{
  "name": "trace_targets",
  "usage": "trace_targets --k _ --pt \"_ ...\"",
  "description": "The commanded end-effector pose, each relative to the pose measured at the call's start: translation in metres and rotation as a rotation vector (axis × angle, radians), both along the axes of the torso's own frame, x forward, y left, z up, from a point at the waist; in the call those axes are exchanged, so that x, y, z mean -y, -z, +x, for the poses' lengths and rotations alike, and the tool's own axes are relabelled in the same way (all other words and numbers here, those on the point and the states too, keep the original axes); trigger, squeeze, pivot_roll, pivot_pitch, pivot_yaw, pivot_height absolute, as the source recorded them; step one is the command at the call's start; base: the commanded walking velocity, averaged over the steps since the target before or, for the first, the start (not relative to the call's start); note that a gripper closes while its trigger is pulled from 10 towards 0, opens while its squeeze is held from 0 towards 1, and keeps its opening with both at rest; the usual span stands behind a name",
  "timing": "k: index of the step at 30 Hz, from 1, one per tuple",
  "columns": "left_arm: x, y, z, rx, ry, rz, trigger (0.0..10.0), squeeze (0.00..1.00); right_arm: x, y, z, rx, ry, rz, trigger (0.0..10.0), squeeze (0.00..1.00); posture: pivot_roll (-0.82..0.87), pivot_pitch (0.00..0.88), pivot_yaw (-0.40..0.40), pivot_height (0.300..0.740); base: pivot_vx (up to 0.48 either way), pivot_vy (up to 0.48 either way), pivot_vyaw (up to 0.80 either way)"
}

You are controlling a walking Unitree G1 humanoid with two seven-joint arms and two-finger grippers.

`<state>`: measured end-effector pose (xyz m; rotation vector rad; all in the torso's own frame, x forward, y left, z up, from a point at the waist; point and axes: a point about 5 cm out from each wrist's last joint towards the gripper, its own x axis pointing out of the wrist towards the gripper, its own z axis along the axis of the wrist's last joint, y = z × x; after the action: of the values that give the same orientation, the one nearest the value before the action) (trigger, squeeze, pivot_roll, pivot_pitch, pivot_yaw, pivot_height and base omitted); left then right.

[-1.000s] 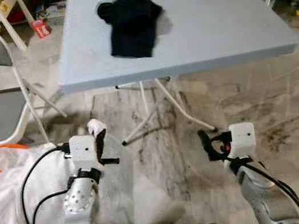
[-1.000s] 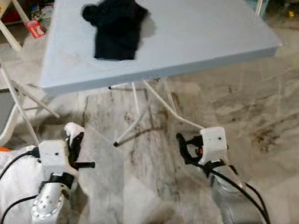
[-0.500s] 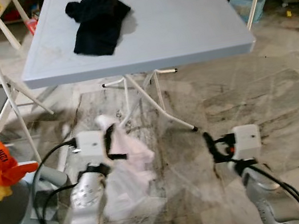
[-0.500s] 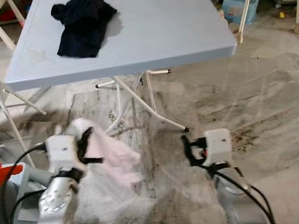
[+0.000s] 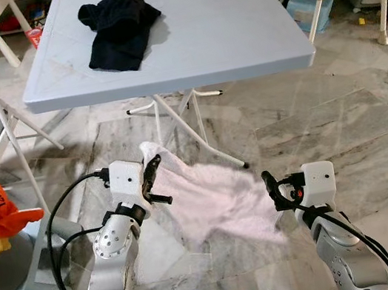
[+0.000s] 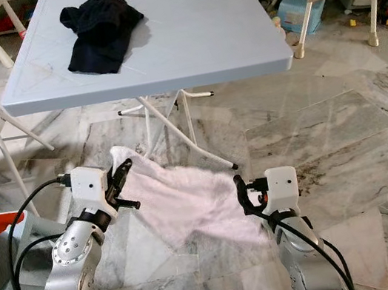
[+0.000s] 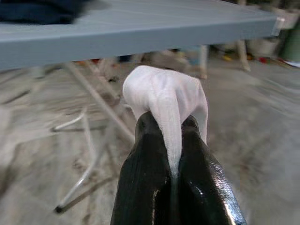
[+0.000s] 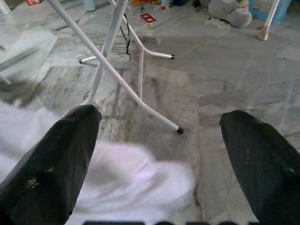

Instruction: Hang hanger

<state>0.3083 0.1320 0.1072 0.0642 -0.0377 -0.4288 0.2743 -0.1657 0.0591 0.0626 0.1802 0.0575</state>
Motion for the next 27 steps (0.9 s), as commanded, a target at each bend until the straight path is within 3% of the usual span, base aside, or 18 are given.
trace_targets --k 1,4,6,7,8,9,16,17,18,19,20,27 --pt "0.006 -0.008 0.003 0.024 0.108 0.025 0.0 0.0 0.006 0.0 -0.002 -0.001 0.022 -0.001 10.0 0.0 -0.04 0.177 -0.013 0.74 0.0 0.0 0.0" --pt "0.006 -0.01 0.005 -0.002 0.183 0.033 0.0 0.0 0.007 0.0 -0.003 -0.002 0.024 0.0 10.0 0.0 -0.05 0.18 -0.013 0.74 0.0 0.0 0.0" --pt "0.007 -0.014 0.008 0.01 0.214 0.06 1.5 0.0 0.007 0.0 -0.003 -0.005 0.024 0.002 10.0 0.0 -0.04 0.181 -0.016 0.74 0.0 0.0 -0.3" --pt "0.007 -0.016 0.011 0.024 0.239 0.091 1.7 0.0 0.007 0.0 -0.003 -0.006 0.024 0.001 10.0 0.0 -0.04 0.181 -0.017 0.74 0.0 0.0 -0.66" --pt "0.009 -0.018 0.013 0.044 0.274 0.142 3.1 0.0 0.007 0.001 -0.003 -0.008 0.022 0.005 10.0 0.0 -0.04 0.181 -0.017 0.74 0.0 0.0 -0.8" --pt "0.012 -0.022 0.014 0.081 0.337 0.22 2.8 0.0 0.006 0.0 -0.002 -0.009 0.02 0.009 10.0 0.0 -0.05 0.183 -0.016 0.74 0.0 0.0 -0.8" --pt "0.017 -0.032 0.016 0.173 0.429 0.344 3.5 0.0 0.007 -0.003 -0.001 0.002 0.022 0.005 10.0 0.0 -0.05 0.188 -0.011 0.74 0.0 0.0 -0.8" --pt "0.018 -0.034 0.015 0.187 0.46 0.367 5.2 0.0 0.007 -0.003 -0.001 0.003 0.022 0.006 10.0 0.0 -0.05 0.188 -0.011 0.74 0.0 0.0 -0.54" --pt "0.018 -0.035 0.014 0.195 0.486 0.385 7.6 0.0 0.008 -0.003 -0.002 0.003 0.022 0.006 10.0 0.0 -0.05 0.19 -0.008 0.74 0.0 0.0 -0.45" --pt "0.019 -0.037 0.013 0.207 0.519 0.405 9.2 0.0 0.008 -0.003 -0.002 0.005 0.021 0.003 10.0 0.0 -0.05 0.19 -0.008 0.74 0.0 0.0 0.0" --pt "0.019 -0.039 0.012 0.226 0.557 0.431 10.0 0.0 0.008 -0.003 -0.002 0.005 0.02 0.002 10.0 0.0 -0.05 0.194 -0.005 0.74 0.0 0.0 0.0" --pt "0.013 -0.04 0.01 0.25 0.636 0.543 10.0 0.0 0.01 -0.004 0.0 -0.002 -0.007 0.005 10.0 0.0 -0.04 0.199 0.001 0.74 0.0 0.0 0.0"
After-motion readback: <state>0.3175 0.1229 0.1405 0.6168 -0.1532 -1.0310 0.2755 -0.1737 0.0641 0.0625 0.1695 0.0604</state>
